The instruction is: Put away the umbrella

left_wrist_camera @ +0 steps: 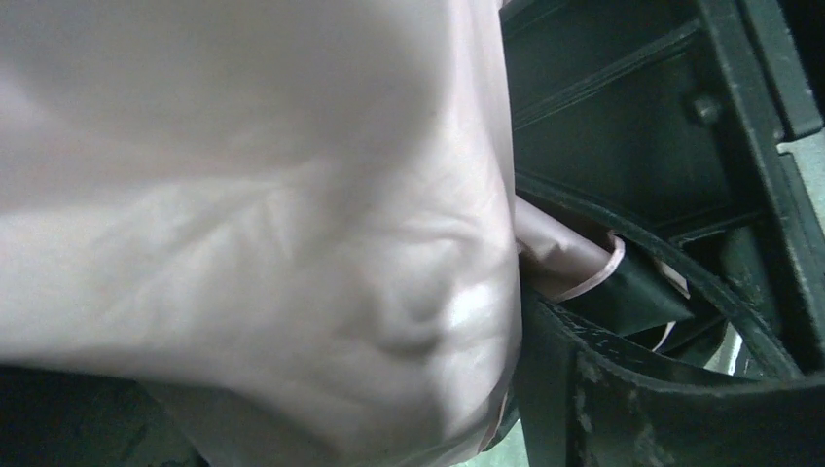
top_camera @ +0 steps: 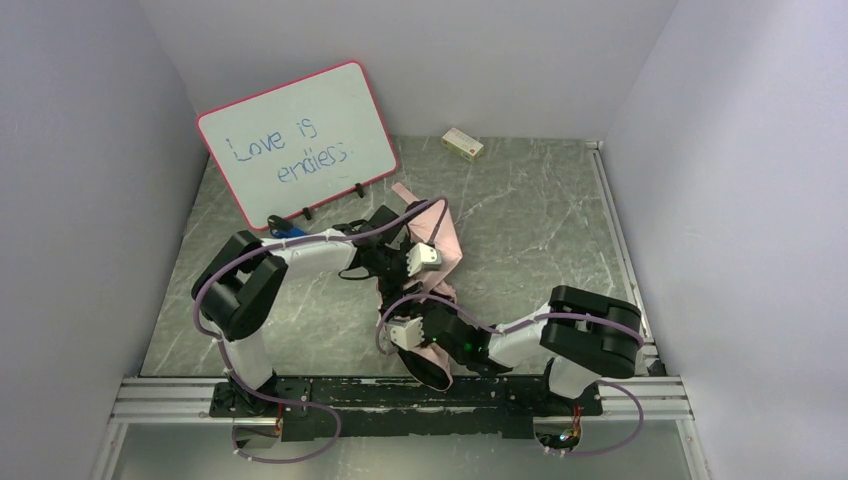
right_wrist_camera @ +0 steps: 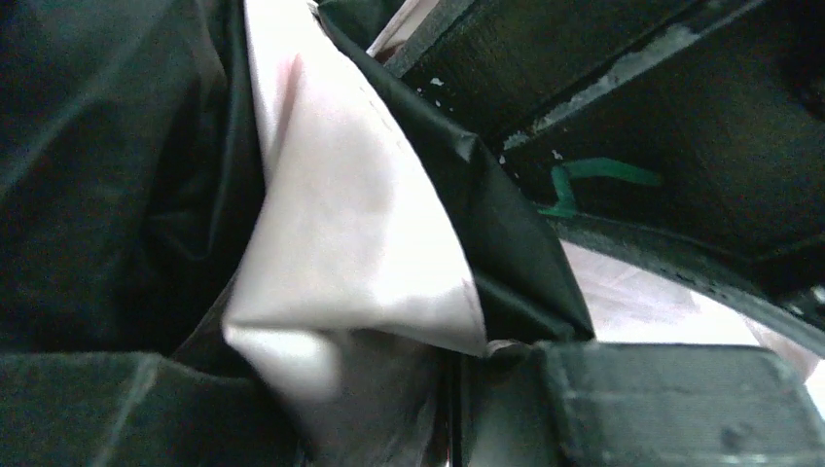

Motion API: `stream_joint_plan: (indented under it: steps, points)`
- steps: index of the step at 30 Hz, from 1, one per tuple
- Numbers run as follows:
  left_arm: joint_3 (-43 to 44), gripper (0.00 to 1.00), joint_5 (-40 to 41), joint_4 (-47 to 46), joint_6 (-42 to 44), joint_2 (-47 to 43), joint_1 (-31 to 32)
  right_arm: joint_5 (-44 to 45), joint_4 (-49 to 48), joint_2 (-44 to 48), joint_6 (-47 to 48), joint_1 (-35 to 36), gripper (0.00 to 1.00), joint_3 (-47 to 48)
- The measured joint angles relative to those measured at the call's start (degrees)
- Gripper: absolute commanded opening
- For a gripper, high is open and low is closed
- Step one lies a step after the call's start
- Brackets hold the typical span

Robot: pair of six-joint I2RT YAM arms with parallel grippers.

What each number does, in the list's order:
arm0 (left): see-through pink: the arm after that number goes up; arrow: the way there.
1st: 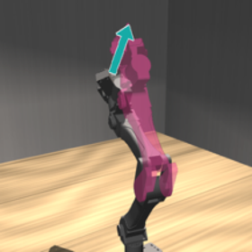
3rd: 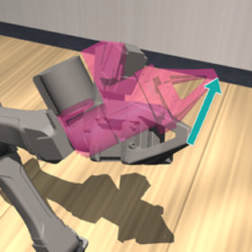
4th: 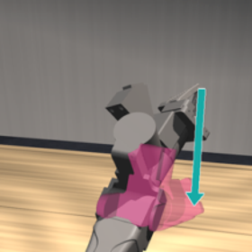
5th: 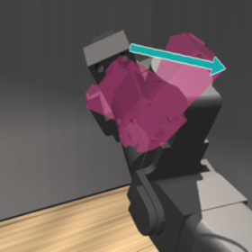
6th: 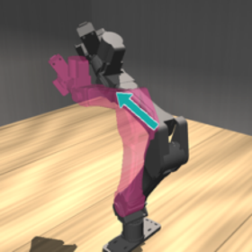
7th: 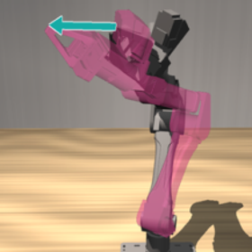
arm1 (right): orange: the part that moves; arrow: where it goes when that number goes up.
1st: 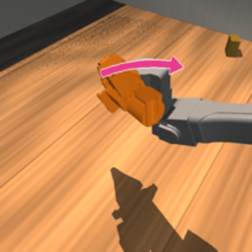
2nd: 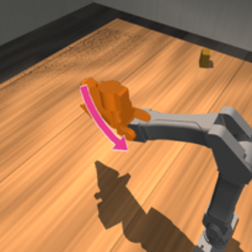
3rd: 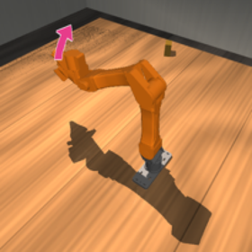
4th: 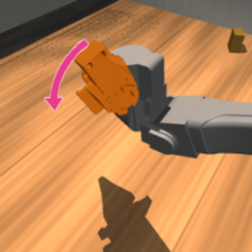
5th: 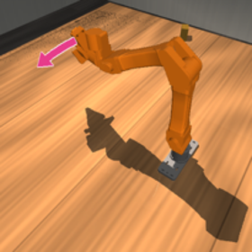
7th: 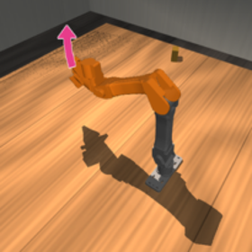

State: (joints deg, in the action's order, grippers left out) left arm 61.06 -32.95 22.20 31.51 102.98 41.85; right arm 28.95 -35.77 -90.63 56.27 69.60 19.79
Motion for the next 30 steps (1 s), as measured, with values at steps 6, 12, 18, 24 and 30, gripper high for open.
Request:
stream_joint_plan:
  steps: [6, 12, 18, 24, 30]
  points:
    - [-0.66, 0.60, 1.03, -1.27, 0.15, 0.37, 0.50, -0.28, -0.20, 0.63, -0.22, 0.13, 0.20, -0.57]
    - [-0.66, 0.31, 2.21, -2.12, 0.79, 1.14, 1.97, -0.66, 0.15, 2.10, -1.55, 0.22, 0.42, -1.33]
    - [-0.57, 0.18, 2.86, -2.34, 0.87, 1.16, 2.29, -2.38, 6.05, 8.66, -3.61, 0.92, 0.58, -1.42]
    - [-1.05, 0.13, 4.31, -3.45, 0.87, 0.59, 2.78, -5.35, 18.36, 20.52, -8.83, 1.42, 0.61, 0.63]
    - [-3.21, 0.12, 6.29, -6.08, 1.09, -1.11, 3.21, -8.44, 32.09, 33.16, -17.88, 2.62, 0.60, 4.48]
